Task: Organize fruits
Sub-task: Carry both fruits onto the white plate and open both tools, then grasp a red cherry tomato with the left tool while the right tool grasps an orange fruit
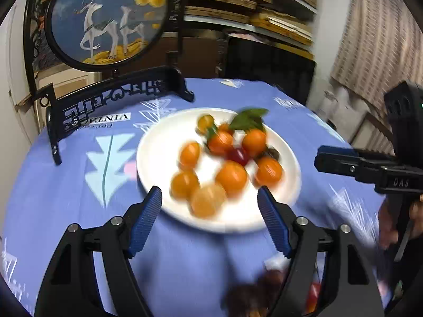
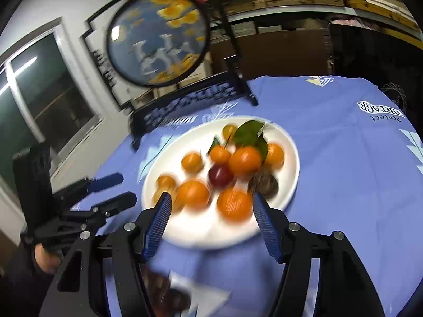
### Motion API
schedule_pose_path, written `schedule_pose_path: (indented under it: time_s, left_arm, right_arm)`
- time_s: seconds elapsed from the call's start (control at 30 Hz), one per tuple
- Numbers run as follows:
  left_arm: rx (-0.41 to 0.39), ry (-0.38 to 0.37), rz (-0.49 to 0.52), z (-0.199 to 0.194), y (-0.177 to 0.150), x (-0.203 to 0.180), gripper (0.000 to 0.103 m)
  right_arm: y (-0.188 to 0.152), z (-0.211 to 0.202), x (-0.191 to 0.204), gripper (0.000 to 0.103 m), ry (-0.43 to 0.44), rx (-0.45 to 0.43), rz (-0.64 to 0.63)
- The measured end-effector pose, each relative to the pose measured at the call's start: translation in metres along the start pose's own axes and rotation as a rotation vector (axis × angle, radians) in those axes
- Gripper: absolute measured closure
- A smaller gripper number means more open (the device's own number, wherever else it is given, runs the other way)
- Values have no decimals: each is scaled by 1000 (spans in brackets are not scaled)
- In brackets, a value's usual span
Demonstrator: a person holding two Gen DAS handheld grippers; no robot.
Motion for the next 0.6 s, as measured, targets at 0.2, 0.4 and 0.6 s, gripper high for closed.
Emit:
schedule_pose_path:
  time_s: [0.2,0.4,0.6]
  left_arm:
    - [76,-20,60,-52,-73,-10,27]
    - [137,-39,125,-76,-138,-28,27]
    - [168,-63,219,-72,-170,-64,40]
  right_arm:
    - [-64,-42,55,39,83,70,-104]
    - [-120,-62,78,41,101,106,-94]
    - [-137,-80,57,41,79,72,26]
Point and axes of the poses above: each gripper's, at about its wrist camera, not at the fingertips, and z roughly the way its jaws point, x to its left, y to its top, the point moved 4 cm from there along z, roughly the way its jaws point, and after that the axes turned 13 degrees about -z, right-handed, at the moved point
